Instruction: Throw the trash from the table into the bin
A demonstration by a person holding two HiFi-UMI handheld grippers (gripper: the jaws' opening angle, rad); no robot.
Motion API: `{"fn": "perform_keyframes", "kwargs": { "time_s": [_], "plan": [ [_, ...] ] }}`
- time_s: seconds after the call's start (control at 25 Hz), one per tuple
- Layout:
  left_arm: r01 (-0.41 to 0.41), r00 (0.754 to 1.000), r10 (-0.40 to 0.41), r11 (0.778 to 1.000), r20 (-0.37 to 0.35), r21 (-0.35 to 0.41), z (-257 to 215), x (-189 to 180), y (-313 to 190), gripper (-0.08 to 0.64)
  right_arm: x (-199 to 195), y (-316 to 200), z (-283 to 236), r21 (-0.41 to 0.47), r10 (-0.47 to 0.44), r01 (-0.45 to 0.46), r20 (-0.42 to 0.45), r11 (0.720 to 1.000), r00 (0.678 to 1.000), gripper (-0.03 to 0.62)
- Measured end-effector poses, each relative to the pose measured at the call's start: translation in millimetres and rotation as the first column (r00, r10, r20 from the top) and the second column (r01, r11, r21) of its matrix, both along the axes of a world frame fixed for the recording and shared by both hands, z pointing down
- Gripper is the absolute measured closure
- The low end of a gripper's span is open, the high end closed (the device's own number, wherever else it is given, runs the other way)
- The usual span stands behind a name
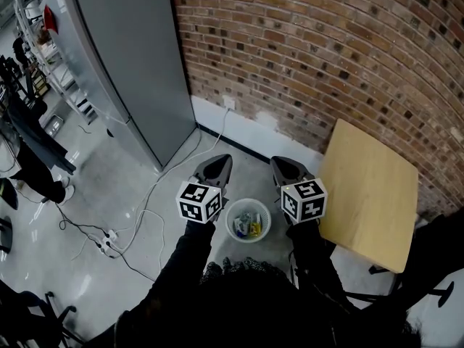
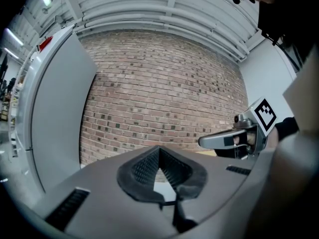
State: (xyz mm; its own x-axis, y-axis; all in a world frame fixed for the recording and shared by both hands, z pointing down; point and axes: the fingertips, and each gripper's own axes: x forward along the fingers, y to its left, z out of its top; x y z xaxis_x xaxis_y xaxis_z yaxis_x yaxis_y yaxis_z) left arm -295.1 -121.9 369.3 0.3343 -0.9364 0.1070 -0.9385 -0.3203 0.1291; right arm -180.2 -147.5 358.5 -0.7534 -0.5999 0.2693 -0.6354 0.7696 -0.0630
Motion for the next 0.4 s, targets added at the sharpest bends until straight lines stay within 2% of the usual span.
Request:
{"fn": "perform_keyframes", "kwargs": {
  "time_s": [0.4],
  "plan": [
    [-0.01, 1.0, 0.01, 1.0, -0.006, 0.002, 2.9, -6.2, -0.5, 0.557, -6.2, -0.4, 3.0, -0.002, 0.004, -0.004, -0.019, 1.0, 1.0, 0.583]
  ]
}}
